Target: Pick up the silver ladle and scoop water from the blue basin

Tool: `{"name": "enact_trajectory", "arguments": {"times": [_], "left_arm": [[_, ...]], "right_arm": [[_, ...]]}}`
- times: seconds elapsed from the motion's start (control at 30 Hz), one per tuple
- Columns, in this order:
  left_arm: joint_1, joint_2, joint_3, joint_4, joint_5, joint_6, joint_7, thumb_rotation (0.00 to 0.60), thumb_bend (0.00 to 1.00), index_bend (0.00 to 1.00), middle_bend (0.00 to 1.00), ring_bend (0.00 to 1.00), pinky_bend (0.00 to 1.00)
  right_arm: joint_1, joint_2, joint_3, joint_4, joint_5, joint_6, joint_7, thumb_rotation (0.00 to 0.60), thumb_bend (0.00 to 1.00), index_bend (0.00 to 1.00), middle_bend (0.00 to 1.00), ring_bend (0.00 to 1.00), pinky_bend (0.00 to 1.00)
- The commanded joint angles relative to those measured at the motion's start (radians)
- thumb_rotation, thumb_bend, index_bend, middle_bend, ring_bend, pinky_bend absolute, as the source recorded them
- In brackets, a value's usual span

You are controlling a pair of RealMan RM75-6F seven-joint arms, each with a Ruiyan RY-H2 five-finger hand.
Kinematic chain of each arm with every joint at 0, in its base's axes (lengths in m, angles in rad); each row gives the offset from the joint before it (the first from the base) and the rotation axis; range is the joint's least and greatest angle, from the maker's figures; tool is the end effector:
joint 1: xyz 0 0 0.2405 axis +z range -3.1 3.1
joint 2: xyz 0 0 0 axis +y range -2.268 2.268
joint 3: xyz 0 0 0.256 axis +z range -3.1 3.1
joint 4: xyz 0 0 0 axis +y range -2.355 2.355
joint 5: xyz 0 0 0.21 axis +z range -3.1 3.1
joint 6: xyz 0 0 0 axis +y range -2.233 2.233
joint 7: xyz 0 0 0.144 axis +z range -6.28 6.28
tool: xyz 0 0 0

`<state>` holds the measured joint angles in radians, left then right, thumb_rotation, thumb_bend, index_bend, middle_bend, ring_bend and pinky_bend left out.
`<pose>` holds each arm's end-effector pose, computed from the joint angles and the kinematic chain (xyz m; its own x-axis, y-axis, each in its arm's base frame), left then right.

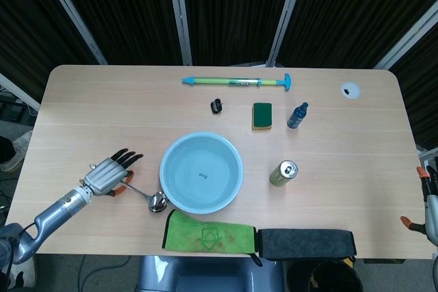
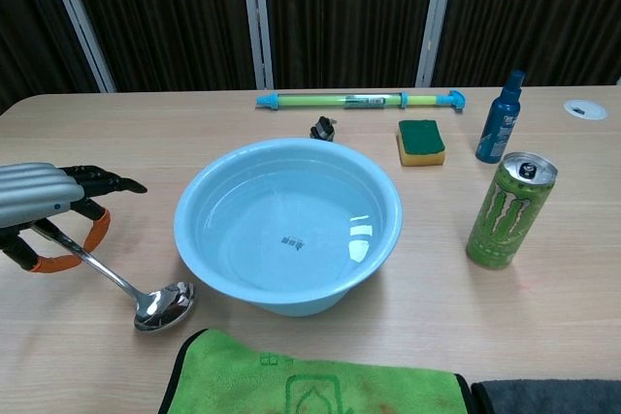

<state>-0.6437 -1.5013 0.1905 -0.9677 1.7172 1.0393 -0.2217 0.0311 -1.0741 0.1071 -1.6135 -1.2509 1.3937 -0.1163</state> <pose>-0.2903 0.3110 0.0068 0.7171 0.2853 0.6360 0.6448 -0.6180 -0.4498 -0.3557 -0.1703 0.1844 0.4887 -0.0816 0.8686 -0.8271 0.2735 0.4911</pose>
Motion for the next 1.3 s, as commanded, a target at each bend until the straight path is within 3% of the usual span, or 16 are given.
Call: {"name": "enact_trajectory", "arguments": {"times": [0.03,1.3], "left_arm": [[0.008,0.036,0.001,-0.055,0.013,0.033,0.040,0.600,0.50,0.59,0.00,0.00,0.00],[0.047,0.295,-0.026,-0.495,0.077,0.152,0.351,0.600,0.50,0.61,0.00,0.00,0.00]], "right_arm": [[-0.001,0.000,-0.001,-0.001,-0.004,0.003,0.001,0.600,0.00,0.00,0.00,0.00,0.00],[-0.051,0.040,-0.032,-0.023,-0.124,0.097,0.107,0.600,0.00,0.00,0.00,0.00,0.00]]}}
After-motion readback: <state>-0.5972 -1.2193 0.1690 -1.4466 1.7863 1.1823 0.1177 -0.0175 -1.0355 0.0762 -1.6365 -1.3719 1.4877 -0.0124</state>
